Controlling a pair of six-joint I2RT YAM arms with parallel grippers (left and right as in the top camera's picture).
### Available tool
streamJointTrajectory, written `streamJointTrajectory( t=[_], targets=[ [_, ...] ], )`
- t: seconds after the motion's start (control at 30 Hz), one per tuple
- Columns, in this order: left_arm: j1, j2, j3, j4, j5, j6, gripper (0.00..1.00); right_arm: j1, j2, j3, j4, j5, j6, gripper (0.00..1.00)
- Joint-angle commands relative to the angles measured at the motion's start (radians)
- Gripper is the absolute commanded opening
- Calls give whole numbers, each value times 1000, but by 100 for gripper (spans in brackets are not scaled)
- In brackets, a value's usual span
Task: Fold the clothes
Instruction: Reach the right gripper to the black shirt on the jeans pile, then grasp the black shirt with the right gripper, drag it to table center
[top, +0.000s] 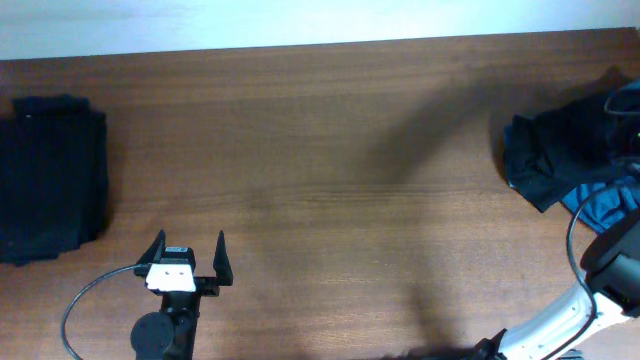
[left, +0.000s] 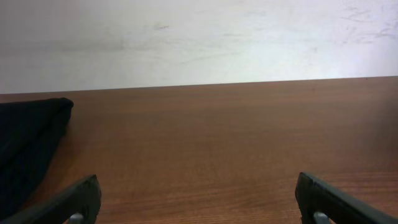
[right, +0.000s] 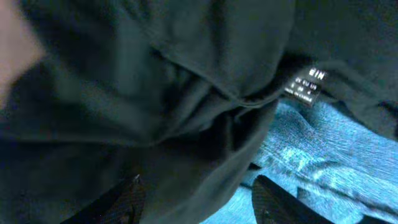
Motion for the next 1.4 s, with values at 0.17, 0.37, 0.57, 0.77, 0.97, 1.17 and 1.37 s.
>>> streamJointTrajectory(
  t=[0.17,0.37,0.57,0.77,0.97,1.17,1.37],
  targets=[
    [5,-2,-1,-6,8,5,99,-11,80,11,8,-19,17,61],
    [5,-2,-1,-6,8,5,99,-11,84,11,14,-50,17,26],
    [5,-2,-1,-6,8,5,100,-10,69,18,-14,-176,19,4],
    [5,-2,-1,-6,8,5,99,21,-5,148,-108,-274,32,4],
    [5,-2,-1,-6,8,5,99,133,-92,341,-257,-274,31,4],
    [5,-2,-1,-6,8,5,99,334,-157,449,-378,-249,5,4],
    [5,-2,-1,-6,8,5,99,602,-181,451,-456,-248,1,4]
  ],
)
